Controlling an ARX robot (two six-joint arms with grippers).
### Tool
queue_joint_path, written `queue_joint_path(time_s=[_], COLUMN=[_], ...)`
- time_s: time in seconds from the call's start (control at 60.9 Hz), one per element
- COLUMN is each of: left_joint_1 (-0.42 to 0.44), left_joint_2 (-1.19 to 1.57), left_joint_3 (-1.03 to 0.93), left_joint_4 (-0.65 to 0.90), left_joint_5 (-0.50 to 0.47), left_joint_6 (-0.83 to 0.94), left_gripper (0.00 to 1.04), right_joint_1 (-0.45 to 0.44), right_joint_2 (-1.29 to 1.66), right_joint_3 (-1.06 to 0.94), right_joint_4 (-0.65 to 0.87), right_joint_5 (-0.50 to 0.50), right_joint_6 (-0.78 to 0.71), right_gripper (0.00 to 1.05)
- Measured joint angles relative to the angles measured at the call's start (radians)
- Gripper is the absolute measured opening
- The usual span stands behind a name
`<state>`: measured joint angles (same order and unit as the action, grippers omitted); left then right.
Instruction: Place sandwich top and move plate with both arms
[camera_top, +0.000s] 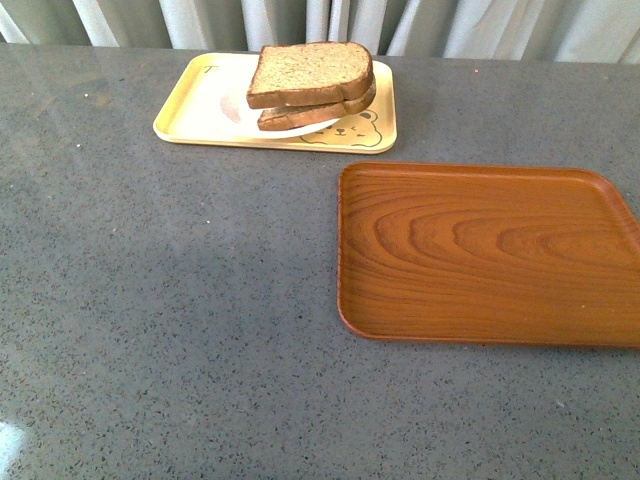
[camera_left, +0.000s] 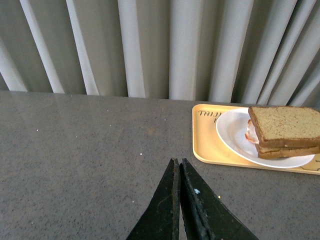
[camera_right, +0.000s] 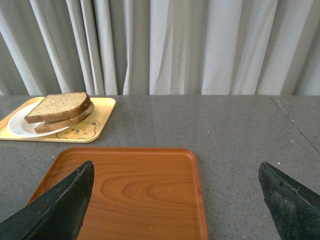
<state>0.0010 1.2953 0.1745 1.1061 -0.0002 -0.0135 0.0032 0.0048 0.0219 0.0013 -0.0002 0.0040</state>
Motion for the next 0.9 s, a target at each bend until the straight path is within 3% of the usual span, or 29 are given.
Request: queue_joint_path(time_s=[0.903], left_joint_1=[0.0], left_joint_2=[-0.679], left_joint_3=[-0.159], left_joint_4=[-0.505], left_joint_5=[0.0], left_joint_6=[0.003], left_gripper=[0.02], right_joint_1=[0.0], right_joint_2=[0.0], right_joint_3=[0.0], right_joint_4=[0.0], right_joint_5=[0.0], right_joint_6=[0.0], right_gripper=[0.96])
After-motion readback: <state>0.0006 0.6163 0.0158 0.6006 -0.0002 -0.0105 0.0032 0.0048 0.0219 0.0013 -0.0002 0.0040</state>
